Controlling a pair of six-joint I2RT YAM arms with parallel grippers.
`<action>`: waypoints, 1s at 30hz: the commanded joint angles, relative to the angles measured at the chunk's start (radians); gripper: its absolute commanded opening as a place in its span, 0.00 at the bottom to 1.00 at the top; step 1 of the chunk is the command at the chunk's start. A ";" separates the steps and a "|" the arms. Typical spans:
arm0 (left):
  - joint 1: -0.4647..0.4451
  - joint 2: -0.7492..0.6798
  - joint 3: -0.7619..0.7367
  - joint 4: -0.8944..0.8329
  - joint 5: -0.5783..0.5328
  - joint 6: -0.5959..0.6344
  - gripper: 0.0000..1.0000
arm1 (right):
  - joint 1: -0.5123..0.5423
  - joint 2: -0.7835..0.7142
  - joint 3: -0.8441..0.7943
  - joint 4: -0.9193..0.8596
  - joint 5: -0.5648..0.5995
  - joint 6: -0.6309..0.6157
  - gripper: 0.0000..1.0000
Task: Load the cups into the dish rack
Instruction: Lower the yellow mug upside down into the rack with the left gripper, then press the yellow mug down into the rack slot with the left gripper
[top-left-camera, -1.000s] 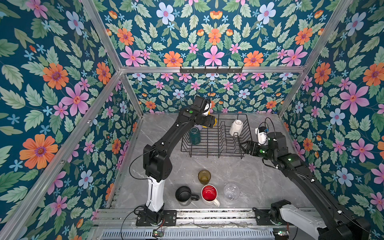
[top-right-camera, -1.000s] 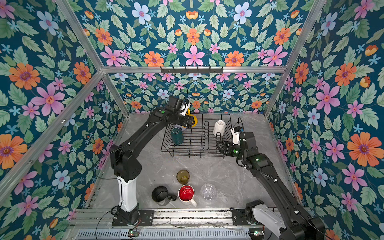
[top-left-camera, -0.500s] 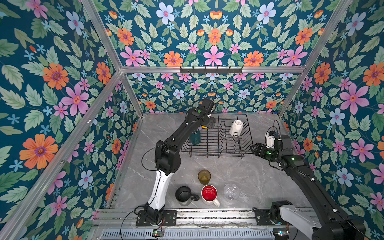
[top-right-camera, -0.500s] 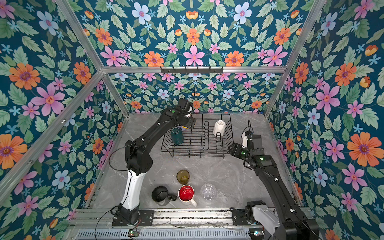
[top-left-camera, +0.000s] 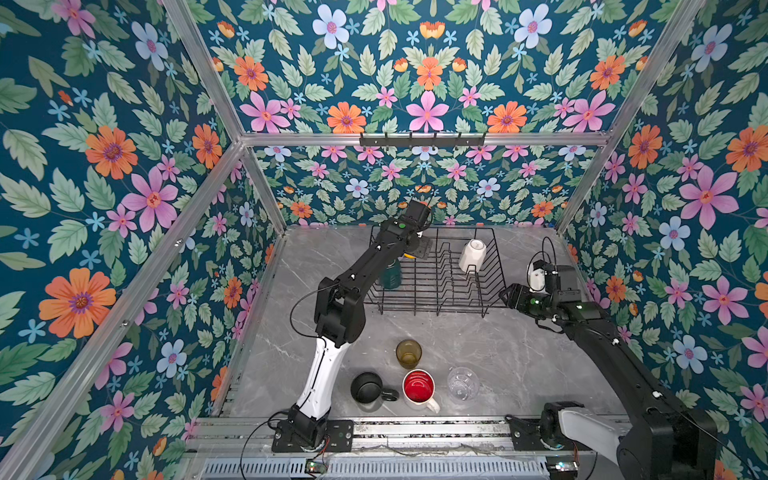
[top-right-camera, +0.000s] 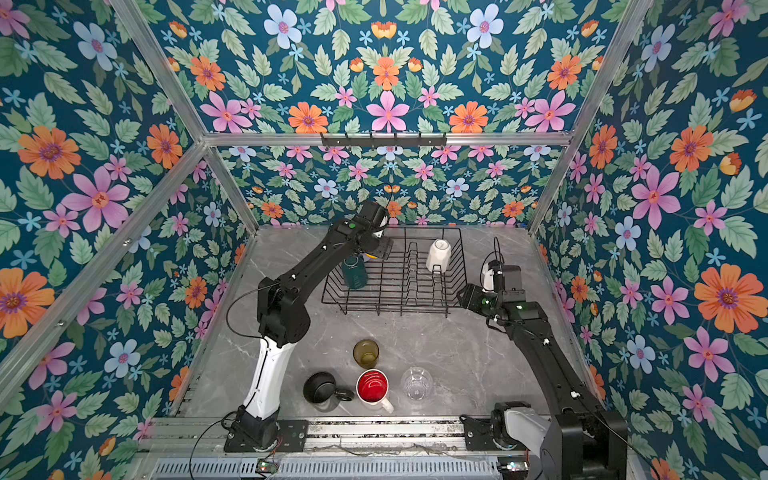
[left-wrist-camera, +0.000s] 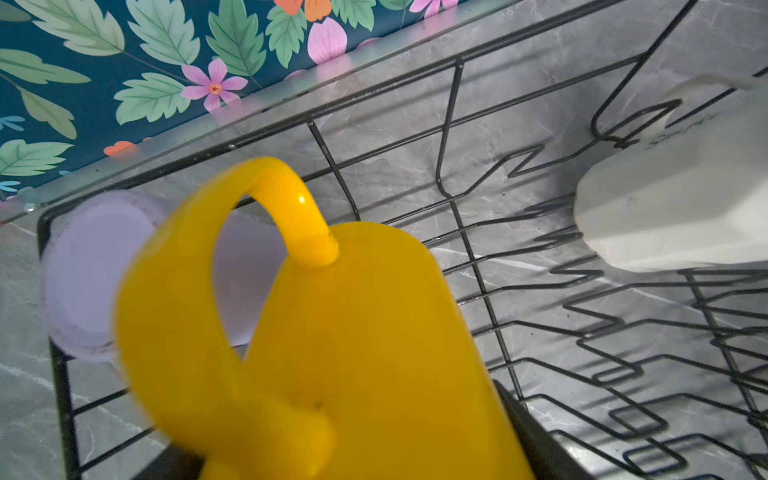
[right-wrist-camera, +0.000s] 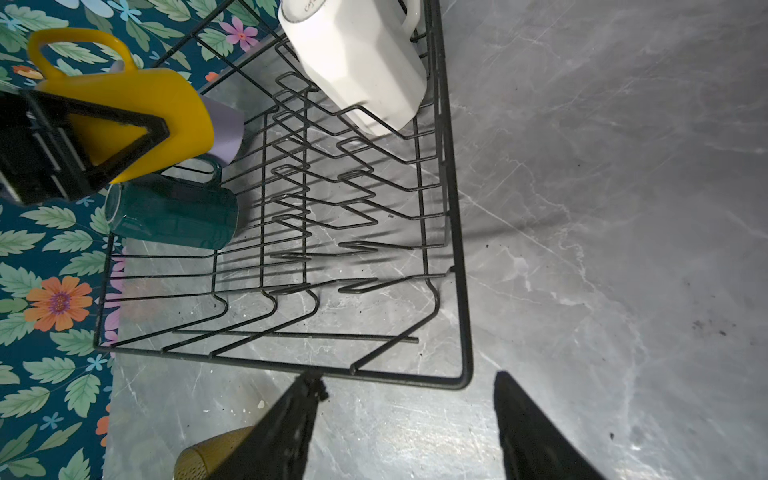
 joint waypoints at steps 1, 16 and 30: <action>-0.001 0.011 0.009 0.067 -0.015 0.014 0.00 | 0.001 -0.016 -0.003 0.008 -0.017 -0.010 0.67; -0.001 0.071 0.003 0.091 -0.004 0.023 0.00 | 0.001 -0.049 -0.008 -0.002 -0.060 -0.001 0.67; 0.000 0.103 0.008 0.098 0.009 0.020 0.27 | 0.001 -0.047 -0.021 0.006 -0.081 0.005 0.67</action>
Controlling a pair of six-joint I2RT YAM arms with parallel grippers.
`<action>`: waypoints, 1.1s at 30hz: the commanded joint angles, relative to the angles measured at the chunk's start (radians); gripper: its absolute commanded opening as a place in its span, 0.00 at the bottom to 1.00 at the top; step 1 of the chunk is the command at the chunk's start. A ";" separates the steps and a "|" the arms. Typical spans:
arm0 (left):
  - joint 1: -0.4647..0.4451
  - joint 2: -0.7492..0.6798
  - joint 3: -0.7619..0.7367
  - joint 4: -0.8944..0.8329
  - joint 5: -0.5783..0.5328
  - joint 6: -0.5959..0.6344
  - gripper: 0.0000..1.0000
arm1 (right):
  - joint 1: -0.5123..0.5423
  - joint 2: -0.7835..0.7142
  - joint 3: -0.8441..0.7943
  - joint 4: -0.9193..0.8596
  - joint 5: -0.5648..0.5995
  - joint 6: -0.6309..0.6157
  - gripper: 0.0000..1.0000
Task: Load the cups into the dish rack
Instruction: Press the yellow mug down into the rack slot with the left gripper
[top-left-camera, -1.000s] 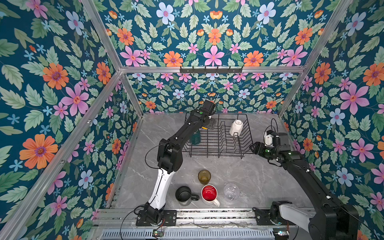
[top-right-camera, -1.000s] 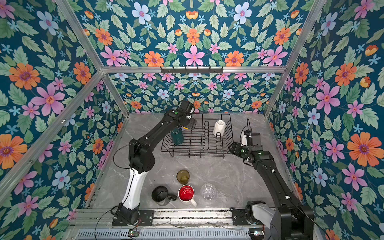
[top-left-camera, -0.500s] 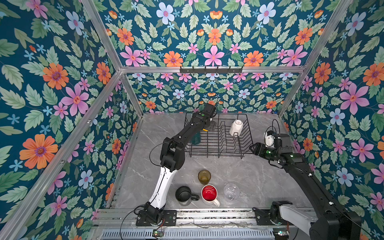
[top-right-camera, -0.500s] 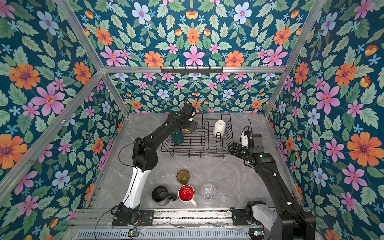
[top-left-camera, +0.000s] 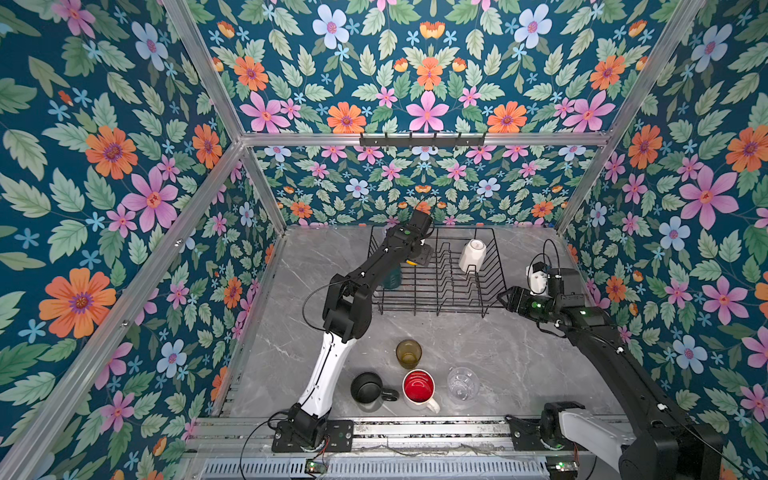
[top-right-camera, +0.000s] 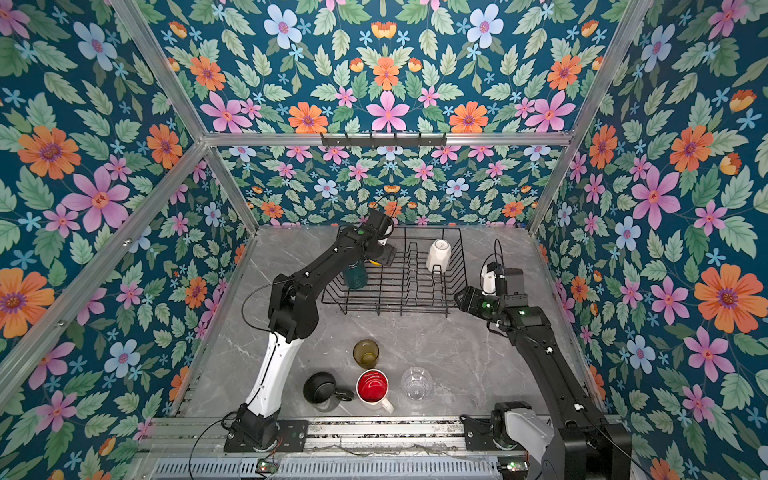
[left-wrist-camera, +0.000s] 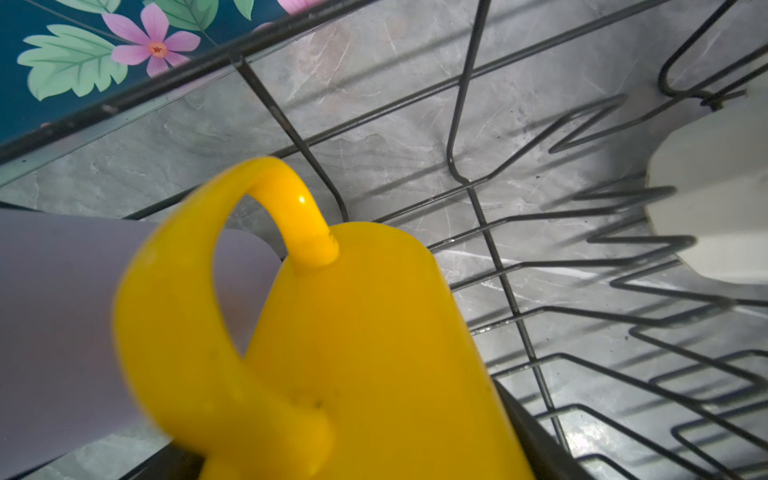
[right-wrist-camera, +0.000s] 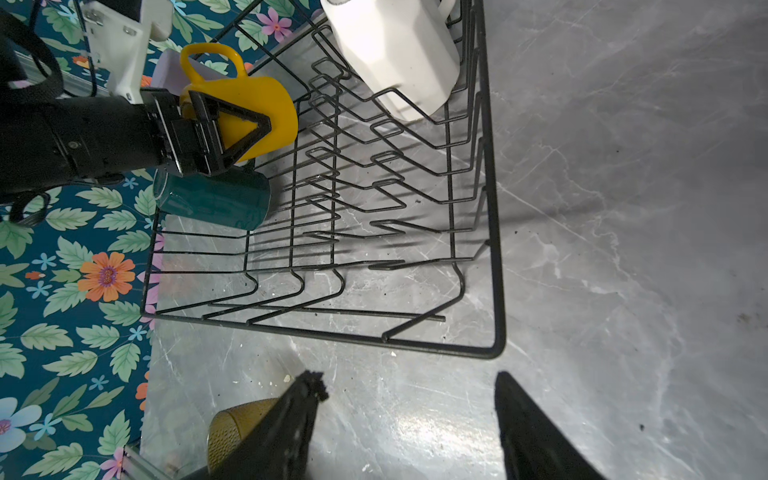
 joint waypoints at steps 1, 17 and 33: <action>0.000 0.004 0.008 0.042 0.003 0.005 0.31 | 0.001 -0.001 -0.002 0.014 -0.007 0.004 0.67; 0.000 0.023 0.008 0.036 -0.015 0.025 0.77 | 0.001 0.000 -0.016 0.024 -0.021 0.012 0.68; 0.000 0.009 0.008 0.038 -0.024 0.028 0.93 | 0.001 0.012 -0.023 0.036 -0.036 0.016 0.67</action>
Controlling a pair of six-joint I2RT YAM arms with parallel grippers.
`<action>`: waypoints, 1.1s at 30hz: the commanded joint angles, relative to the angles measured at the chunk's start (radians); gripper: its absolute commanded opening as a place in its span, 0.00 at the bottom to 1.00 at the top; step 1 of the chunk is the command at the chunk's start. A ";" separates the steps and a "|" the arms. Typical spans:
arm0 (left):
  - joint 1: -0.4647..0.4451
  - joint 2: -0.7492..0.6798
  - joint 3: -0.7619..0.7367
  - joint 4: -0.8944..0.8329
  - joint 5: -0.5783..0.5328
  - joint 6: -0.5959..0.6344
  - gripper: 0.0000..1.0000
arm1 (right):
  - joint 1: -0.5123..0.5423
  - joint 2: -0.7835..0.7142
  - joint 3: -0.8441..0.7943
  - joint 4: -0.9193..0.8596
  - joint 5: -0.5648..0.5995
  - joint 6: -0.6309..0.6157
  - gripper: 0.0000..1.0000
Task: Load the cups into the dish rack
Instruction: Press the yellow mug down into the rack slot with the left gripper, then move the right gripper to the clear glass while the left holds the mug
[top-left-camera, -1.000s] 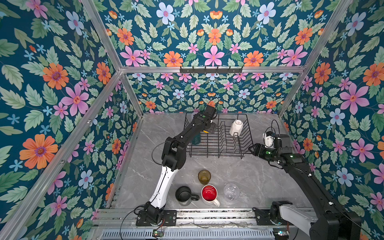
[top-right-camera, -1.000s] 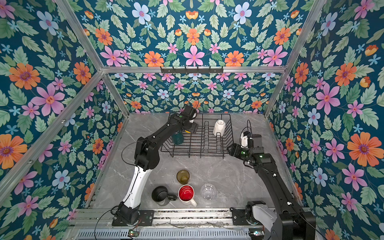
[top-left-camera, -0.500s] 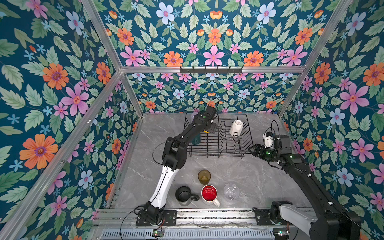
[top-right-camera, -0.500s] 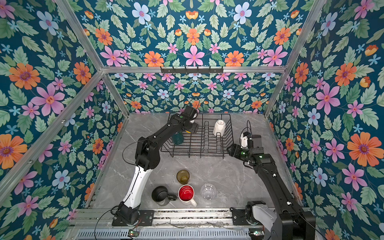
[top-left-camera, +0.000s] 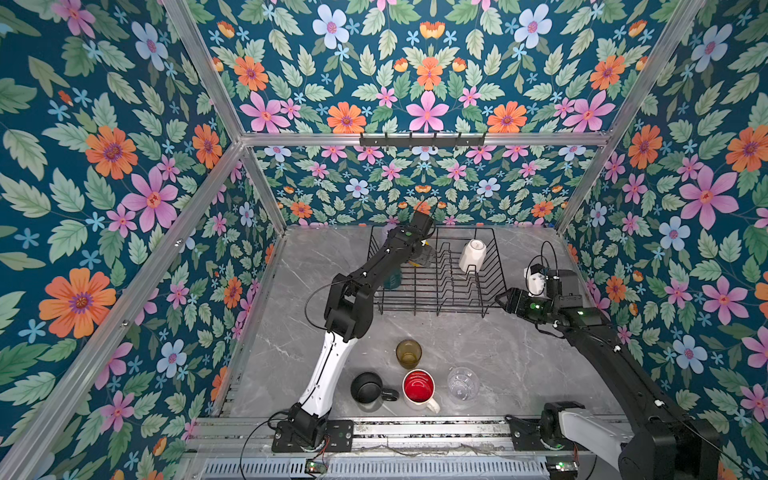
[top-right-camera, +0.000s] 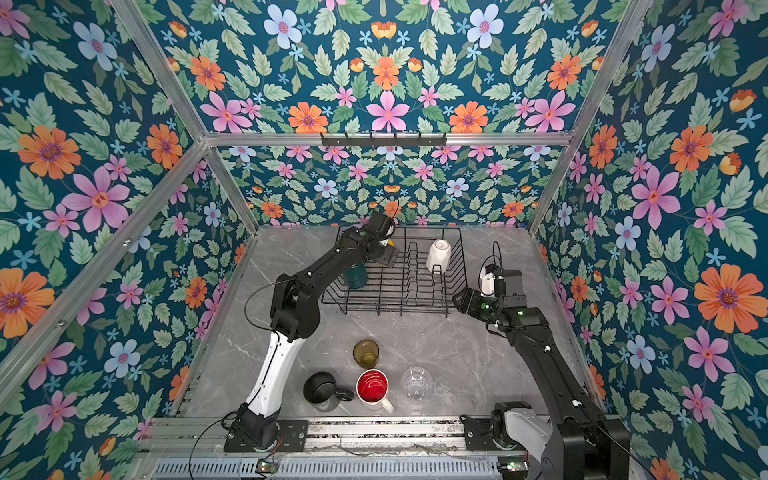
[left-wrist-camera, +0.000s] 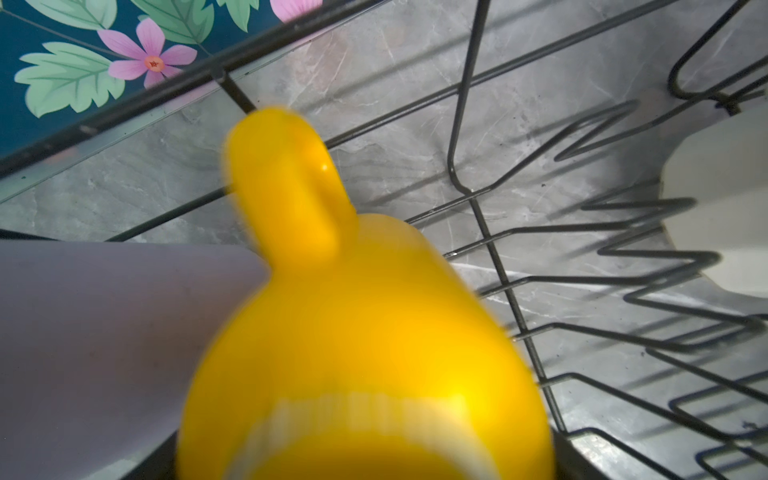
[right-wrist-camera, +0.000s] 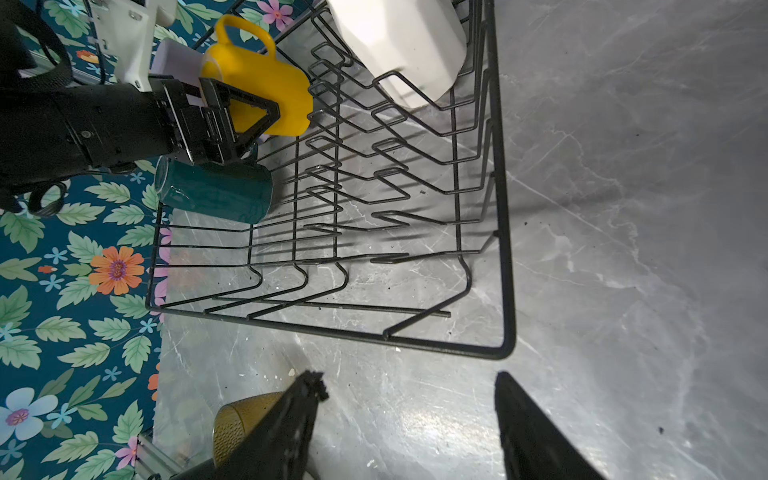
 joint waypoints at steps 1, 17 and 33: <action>-0.002 -0.010 0.006 0.010 -0.011 0.009 0.93 | 0.001 0.002 -0.002 0.015 -0.009 0.004 0.67; -0.002 -0.191 -0.126 0.126 0.050 -0.015 0.95 | 0.003 -0.004 0.043 -0.069 0.004 -0.043 0.67; -0.001 -0.805 -0.761 0.618 -0.027 -0.050 0.97 | 0.358 -0.074 0.122 -0.393 0.262 -0.064 0.65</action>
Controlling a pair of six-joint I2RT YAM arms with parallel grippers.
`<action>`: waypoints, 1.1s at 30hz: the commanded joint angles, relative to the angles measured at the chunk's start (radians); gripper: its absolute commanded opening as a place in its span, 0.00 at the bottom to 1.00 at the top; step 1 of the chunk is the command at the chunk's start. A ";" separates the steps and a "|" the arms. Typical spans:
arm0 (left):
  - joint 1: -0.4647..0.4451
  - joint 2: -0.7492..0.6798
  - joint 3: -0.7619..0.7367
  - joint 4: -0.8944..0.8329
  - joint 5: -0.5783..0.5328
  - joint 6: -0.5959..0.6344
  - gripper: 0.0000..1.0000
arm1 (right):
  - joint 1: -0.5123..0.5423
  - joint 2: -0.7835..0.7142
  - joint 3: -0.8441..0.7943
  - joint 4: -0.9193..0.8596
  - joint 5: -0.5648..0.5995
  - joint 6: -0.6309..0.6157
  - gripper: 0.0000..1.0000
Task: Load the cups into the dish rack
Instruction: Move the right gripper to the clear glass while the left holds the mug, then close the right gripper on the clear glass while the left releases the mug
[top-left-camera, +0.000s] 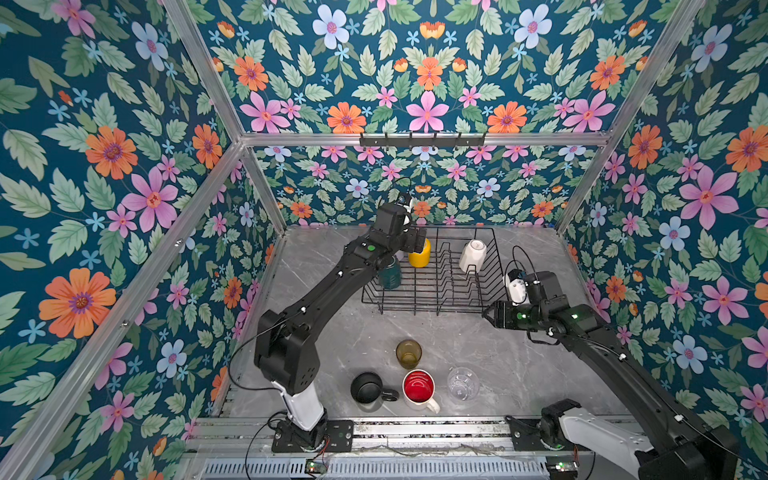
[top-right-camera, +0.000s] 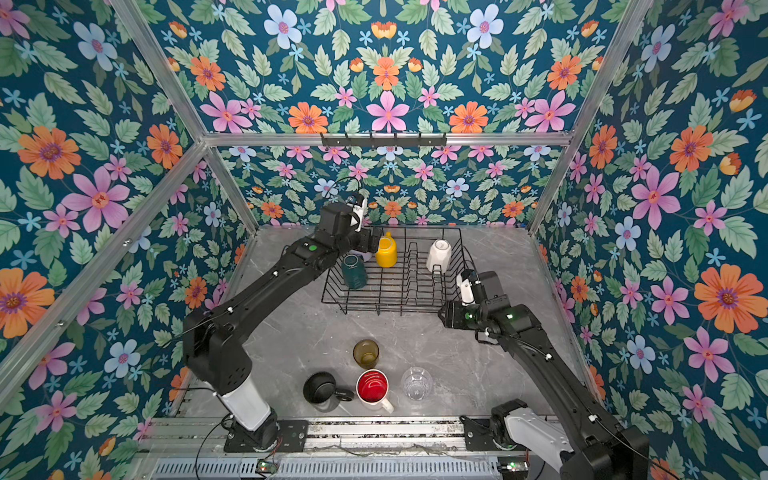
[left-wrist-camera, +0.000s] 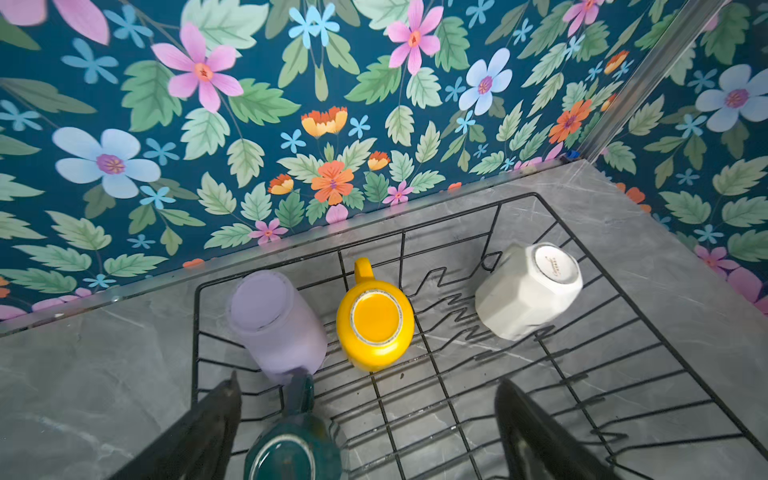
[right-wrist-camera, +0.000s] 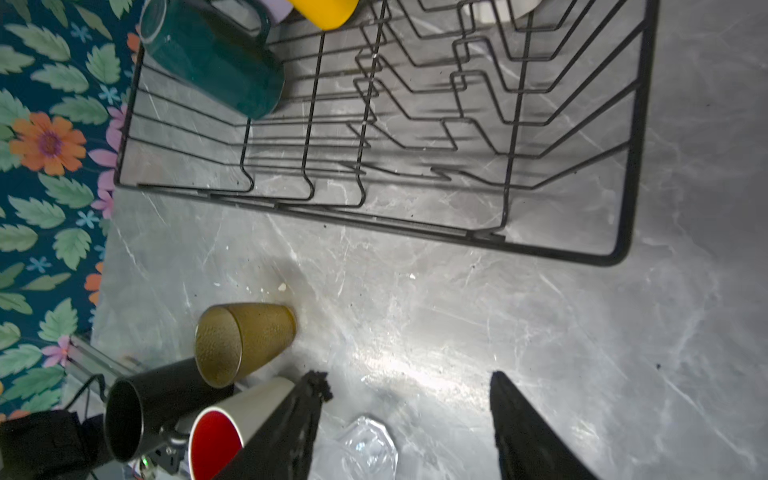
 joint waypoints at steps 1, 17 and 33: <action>0.000 -0.102 -0.102 0.136 -0.055 -0.003 0.97 | 0.083 -0.033 0.001 -0.131 0.091 0.026 0.64; 0.005 -0.442 -0.447 0.257 -0.189 -0.054 1.00 | 0.391 -0.083 -0.123 -0.158 0.144 0.230 0.58; 0.014 -0.502 -0.498 0.261 -0.205 -0.074 1.00 | 0.467 0.000 -0.221 -0.027 0.148 0.298 0.44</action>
